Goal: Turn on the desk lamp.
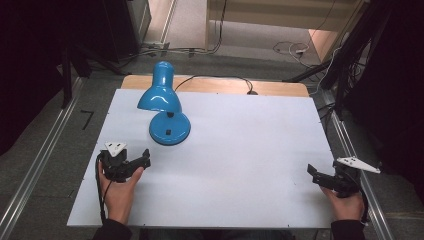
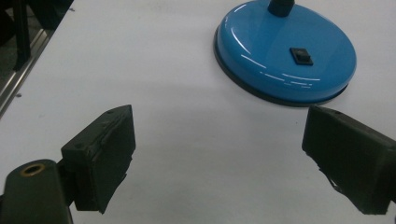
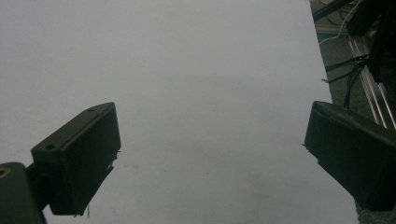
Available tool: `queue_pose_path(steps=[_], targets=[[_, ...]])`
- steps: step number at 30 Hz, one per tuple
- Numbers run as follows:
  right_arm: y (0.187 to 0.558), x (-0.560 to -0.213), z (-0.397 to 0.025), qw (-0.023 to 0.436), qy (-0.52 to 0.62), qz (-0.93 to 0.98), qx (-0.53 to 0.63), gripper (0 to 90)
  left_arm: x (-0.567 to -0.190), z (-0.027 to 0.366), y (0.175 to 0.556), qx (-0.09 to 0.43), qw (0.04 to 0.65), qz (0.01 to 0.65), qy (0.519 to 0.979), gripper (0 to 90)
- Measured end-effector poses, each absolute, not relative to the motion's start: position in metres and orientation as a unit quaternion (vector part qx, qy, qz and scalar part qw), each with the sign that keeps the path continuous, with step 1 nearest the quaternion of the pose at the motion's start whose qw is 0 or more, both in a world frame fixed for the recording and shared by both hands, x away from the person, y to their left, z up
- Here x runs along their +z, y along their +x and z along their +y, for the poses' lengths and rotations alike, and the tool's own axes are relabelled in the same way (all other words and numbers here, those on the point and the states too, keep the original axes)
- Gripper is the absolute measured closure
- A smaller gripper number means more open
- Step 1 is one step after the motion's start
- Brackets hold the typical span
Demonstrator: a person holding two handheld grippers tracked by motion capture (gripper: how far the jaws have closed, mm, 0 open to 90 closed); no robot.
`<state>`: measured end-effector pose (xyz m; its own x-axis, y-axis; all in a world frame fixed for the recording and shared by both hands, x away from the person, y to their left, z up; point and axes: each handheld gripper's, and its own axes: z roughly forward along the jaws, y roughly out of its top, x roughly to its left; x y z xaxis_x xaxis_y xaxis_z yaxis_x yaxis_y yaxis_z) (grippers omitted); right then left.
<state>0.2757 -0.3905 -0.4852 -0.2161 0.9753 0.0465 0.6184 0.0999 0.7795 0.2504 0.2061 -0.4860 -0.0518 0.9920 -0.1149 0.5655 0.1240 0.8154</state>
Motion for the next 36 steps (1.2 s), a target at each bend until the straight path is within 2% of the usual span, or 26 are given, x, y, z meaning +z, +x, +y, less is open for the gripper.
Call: queue_pose_path(steps=[36], targets=[[0.275, -0.485, -0.392, 0.252, 0.571, 0.697, 0.354, 2.8, -0.475, 0.187, 0.28, 0.285, 0.364, 0.647, 0.607, 11.6]])
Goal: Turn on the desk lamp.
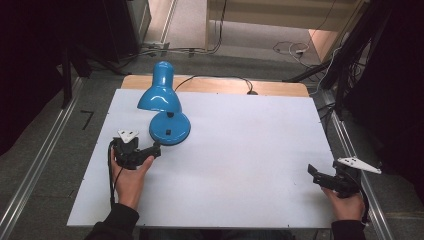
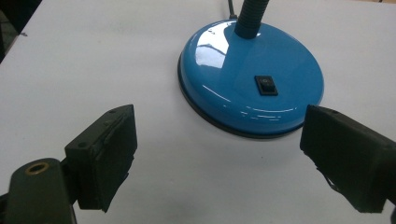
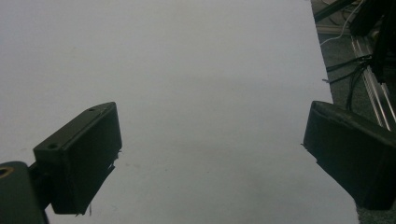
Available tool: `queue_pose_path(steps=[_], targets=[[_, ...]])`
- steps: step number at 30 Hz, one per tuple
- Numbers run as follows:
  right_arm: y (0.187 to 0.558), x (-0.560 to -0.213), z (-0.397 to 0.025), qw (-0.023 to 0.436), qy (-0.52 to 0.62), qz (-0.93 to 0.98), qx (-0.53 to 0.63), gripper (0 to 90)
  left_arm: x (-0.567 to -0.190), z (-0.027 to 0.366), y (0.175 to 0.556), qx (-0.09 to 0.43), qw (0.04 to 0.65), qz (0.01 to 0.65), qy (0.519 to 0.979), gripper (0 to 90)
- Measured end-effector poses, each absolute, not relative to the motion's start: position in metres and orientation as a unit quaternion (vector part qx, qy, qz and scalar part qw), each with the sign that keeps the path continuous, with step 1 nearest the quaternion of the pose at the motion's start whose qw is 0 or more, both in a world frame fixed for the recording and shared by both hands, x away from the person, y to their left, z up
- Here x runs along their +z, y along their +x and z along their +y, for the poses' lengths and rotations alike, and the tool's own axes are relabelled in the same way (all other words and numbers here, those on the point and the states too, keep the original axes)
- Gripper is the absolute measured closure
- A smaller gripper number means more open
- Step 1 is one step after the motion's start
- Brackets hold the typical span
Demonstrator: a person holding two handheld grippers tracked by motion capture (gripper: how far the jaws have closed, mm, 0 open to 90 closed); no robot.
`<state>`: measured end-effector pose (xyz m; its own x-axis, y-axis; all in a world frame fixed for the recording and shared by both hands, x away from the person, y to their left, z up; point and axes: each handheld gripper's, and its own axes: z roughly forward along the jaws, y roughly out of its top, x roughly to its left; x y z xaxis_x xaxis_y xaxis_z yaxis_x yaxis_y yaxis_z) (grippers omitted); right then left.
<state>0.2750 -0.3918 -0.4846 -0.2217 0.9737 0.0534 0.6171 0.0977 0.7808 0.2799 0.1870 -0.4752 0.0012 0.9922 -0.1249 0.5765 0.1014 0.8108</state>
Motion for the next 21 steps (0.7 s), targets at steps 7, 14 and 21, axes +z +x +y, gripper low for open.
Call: queue_pose_path(steps=[7, 14, 21], targets=[[0.275, -0.485, -0.392, 0.252, 0.569, 0.699, 0.354, 2.8, -0.474, 0.185, 0.284, 0.288, 0.366, 0.645, 0.606, 11.9], [0.275, -0.485, -0.392, 0.251, 0.569, 0.698, 0.355, 2.8, -0.476, 0.184, 0.29, 0.291, 0.367, 0.646, 0.602, 13.0], [0.276, -0.485, -0.392, 0.249, 0.57, 0.698, 0.354, 2.9, -0.475, 0.184, 0.294, 0.294, 0.364, 0.647, 0.602, 14.3]])
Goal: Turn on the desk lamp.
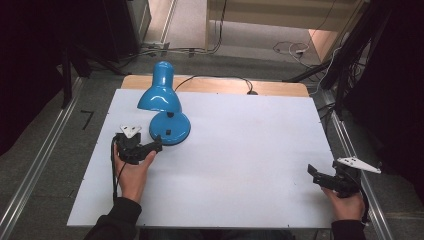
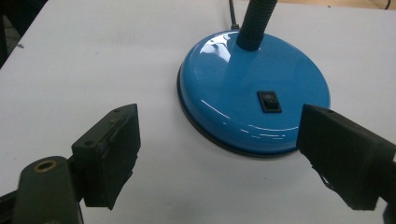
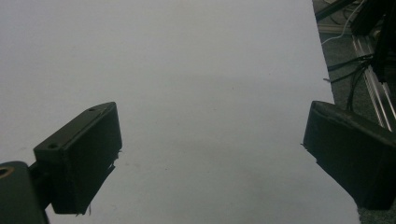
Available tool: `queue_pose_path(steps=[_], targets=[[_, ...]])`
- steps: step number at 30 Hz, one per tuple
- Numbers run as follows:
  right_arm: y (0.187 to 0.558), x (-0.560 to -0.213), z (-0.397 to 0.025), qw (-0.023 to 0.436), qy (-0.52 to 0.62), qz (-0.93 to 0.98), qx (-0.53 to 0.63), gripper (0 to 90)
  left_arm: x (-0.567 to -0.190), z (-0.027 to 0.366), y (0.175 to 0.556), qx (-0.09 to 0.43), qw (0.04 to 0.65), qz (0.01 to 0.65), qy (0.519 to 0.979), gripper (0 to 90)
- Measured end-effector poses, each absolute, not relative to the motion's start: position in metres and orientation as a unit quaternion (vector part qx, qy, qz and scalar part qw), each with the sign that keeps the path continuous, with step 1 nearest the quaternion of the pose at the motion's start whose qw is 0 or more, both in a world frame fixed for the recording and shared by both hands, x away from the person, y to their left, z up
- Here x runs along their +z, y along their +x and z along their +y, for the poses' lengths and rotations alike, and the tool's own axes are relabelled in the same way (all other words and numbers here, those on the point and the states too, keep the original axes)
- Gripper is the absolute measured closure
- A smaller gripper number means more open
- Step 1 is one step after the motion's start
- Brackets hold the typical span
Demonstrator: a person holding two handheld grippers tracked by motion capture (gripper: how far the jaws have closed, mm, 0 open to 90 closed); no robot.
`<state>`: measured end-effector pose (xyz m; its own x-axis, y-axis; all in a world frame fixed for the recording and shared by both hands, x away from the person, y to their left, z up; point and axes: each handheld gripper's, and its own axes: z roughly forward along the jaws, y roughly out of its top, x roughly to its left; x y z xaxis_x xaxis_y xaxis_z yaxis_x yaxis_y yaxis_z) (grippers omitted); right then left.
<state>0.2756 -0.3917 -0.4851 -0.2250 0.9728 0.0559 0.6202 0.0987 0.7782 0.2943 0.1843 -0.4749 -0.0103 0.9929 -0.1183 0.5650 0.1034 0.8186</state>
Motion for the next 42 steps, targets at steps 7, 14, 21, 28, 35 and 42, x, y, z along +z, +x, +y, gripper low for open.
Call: queue_pose_path(steps=[7, 14, 21, 28, 35, 42], targets=[[0.276, -0.485, -0.391, 0.249, 0.571, 0.698, 0.353, 2.9, -0.473, 0.18, 0.3, 0.292, 0.366, 0.644, 0.605, 16.2], [0.276, -0.486, -0.391, 0.249, 0.571, 0.699, 0.352, 3.0, -0.473, 0.177, 0.305, 0.292, 0.371, 0.642, 0.604, 21.3], [0.276, -0.485, -0.391, 0.249, 0.571, 0.699, 0.352, 3.0, -0.473, 0.173, 0.311, 0.294, 0.371, 0.64, 0.605, 21.9], [0.277, -0.486, -0.392, 0.248, 0.57, 0.699, 0.352, 3.2, -0.473, 0.167, 0.32, 0.295, 0.369, 0.639, 0.607, 23.7], [0.277, -0.486, -0.392, 0.245, 0.572, 0.7, 0.351, 3.2, -0.476, 0.164, 0.327, 0.297, 0.364, 0.638, 0.61, 23.8], [0.278, -0.486, -0.392, 0.245, 0.572, 0.7, 0.35, 3.2, -0.478, 0.162, 0.334, 0.291, 0.366, 0.632, 0.618, 31.6]])
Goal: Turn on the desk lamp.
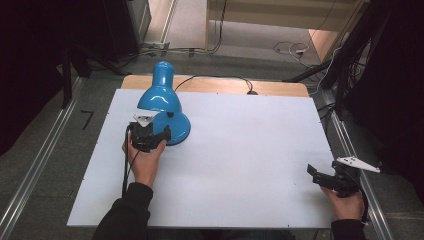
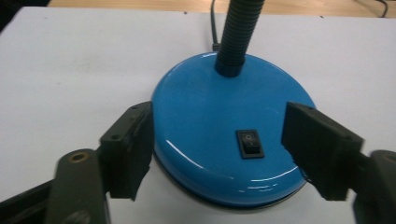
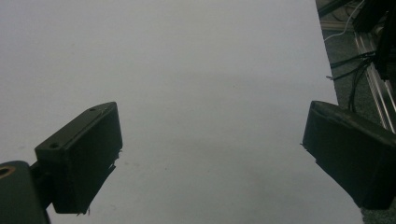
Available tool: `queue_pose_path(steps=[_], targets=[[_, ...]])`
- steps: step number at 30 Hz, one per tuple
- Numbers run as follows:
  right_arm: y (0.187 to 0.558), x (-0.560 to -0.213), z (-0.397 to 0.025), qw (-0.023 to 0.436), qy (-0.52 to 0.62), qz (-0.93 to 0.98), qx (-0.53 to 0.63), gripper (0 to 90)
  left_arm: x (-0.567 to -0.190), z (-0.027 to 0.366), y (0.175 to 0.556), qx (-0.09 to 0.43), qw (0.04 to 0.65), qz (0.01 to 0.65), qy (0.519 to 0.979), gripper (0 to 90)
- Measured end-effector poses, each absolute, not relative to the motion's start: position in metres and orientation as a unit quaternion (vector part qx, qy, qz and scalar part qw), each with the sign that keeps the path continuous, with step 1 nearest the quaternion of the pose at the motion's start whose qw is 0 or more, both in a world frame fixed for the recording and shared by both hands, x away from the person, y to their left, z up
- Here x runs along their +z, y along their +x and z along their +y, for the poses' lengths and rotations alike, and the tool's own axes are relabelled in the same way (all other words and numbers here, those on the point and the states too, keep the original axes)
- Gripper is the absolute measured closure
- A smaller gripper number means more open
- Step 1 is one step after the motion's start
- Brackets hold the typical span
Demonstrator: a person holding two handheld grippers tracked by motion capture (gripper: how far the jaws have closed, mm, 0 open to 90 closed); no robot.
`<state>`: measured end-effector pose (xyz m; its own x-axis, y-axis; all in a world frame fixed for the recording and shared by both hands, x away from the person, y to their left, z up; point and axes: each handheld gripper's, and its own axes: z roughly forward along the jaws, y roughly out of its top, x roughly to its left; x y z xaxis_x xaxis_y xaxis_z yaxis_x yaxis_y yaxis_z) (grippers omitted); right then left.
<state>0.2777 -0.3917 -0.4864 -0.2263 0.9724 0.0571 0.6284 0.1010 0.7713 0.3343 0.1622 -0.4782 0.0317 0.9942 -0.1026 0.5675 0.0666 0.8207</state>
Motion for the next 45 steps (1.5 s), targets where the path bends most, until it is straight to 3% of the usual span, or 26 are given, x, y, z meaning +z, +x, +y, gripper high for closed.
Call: queue_pose_path(steps=[9, 10, 19, 21, 27, 45], targets=[[0.278, -0.487, -0.391, 0.243, 0.571, 0.701, 0.352, 3.4, -0.482, 0.158, 0.342, 0.294, 0.368, 0.621, 0.626, 43.1], [0.278, -0.487, -0.391, 0.242, 0.571, 0.701, 0.351, 3.4, -0.482, 0.157, 0.342, 0.297, 0.368, 0.618, 0.628, 48.9], [0.279, -0.487, -0.392, 0.241, 0.571, 0.702, 0.351, 3.4, -0.487, 0.157, 0.346, 0.282, 0.377, 0.613, 0.635, 69.1], [0.279, -0.487, -0.392, 0.241, 0.571, 0.702, 0.35, 3.5, -0.488, 0.156, 0.347, 0.279, 0.38, 0.609, 0.637, 80.6], [0.279, -0.487, -0.392, 0.241, 0.571, 0.702, 0.351, 3.5, -0.491, 0.158, 0.349, 0.258, 0.389, 0.609, 0.641, 90.0], [0.279, -0.487, -0.391, 0.239, 0.573, 0.701, 0.35, 3.6, -0.493, 0.155, 0.349, 0.248, 0.388, 0.607, 0.648, 90.0]])
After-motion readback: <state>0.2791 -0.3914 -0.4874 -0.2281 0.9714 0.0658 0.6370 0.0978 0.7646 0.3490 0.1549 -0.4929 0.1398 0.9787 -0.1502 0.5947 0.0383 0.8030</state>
